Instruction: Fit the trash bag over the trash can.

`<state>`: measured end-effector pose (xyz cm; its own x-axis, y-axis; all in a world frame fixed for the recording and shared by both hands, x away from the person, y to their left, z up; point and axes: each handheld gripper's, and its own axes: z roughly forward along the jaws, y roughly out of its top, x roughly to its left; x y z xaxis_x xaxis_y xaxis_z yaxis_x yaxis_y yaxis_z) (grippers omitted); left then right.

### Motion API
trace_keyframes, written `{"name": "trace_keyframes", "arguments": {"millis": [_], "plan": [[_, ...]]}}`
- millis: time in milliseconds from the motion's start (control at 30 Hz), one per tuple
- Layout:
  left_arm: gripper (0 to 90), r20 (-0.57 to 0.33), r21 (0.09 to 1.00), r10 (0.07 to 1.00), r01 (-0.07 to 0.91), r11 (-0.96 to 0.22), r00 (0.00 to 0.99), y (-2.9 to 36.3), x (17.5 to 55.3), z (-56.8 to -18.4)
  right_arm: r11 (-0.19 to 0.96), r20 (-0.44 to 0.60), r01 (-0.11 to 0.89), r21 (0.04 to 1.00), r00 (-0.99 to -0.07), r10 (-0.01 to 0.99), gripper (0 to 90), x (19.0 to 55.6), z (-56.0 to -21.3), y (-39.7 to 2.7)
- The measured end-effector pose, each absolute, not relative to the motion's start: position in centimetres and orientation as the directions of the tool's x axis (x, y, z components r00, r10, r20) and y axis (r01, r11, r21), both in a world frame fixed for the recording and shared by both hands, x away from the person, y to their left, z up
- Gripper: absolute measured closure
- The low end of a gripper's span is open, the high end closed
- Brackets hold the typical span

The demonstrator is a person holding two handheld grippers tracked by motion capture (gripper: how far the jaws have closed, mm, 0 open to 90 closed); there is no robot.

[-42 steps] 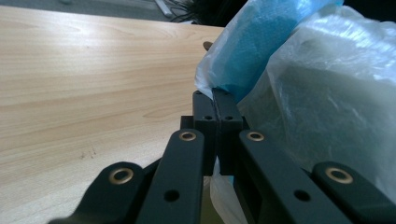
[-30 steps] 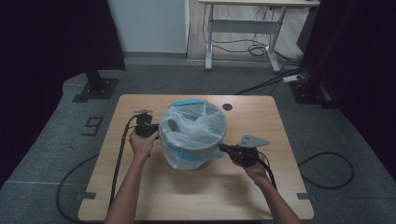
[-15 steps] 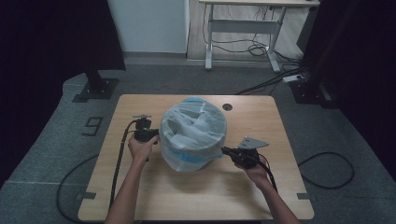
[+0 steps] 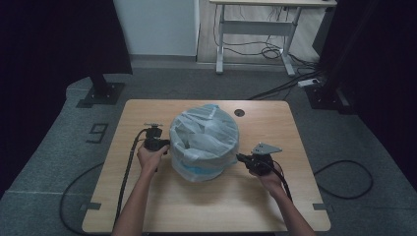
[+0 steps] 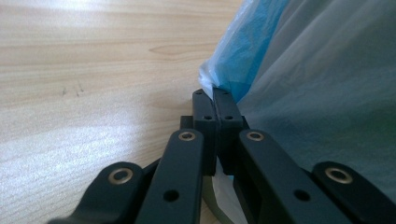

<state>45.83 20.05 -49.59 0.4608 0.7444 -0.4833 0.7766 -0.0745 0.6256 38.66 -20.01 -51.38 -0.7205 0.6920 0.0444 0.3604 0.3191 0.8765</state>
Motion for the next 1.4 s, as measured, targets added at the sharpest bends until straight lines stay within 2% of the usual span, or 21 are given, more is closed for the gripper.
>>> {"name": "trace_keyframes", "arguments": {"millis": [267,733,867,1067,1167,1267,1333,1400], "plan": [[89.5,-0.457,0.602,0.766,0.791,-0.108,0.452,20.4,45.5,-49.9,0.36,0.023,0.385,0.85,-0.71,0.704,89.0,38.9,-51.9,-19.9],[88.8,-0.463,0.644,0.748,0.76,-0.085,0.476,21.7,44.1,-49.5,0.319,0.033,0.378,0.869,-0.687,0.726,88.8,38.8,-52.0,-20.4],[88.7,-0.459,0.637,0.75,0.765,-0.096,0.476,21.9,43.7,-49.9,0.368,-0.017,0.373,0.852,-0.682,0.731,88.8,38.9,-52.5,-20.0],[88.4,-0.482,0.596,0.756,0.798,-0.088,0.443,22.1,43.5,-51.1,0.378,-0.001,0.411,0.829,-0.676,0.737,88.9,39.3,-53.4,-19.8],[87.5,-0.485,0.603,0.753,0.794,-0.08,0.445,22.3,43.3,-51.3,0.384,-0.001,0.417,0.824,-0.676,0.737,88.8,39.4,-53.7,-19.8],[83.0,-0.484,0.623,0.749,0.779,-0.068,0.452,22.4,43.1,-50.9,0.346,0.023,0.402,0.848,-0.679,0.734,88.1,39.2,-53.3,-19.9],[74.6,-0.466,0.647,0.763,0.761,-0.051,0.447,22.6,43.0,-50.6,0.325,0.028,0.386,0.863,-0.68,0.733,82.3,39.1,-53.0,-19.9],[62.3,-0.446,0.672,0.778,0.74,-0.036,0.442,22.9,42.8,-50.1,0.312,0.035,0.376,0.873,-0.685,0.728,76.2,39.0,-52.7,-20.1]]}}
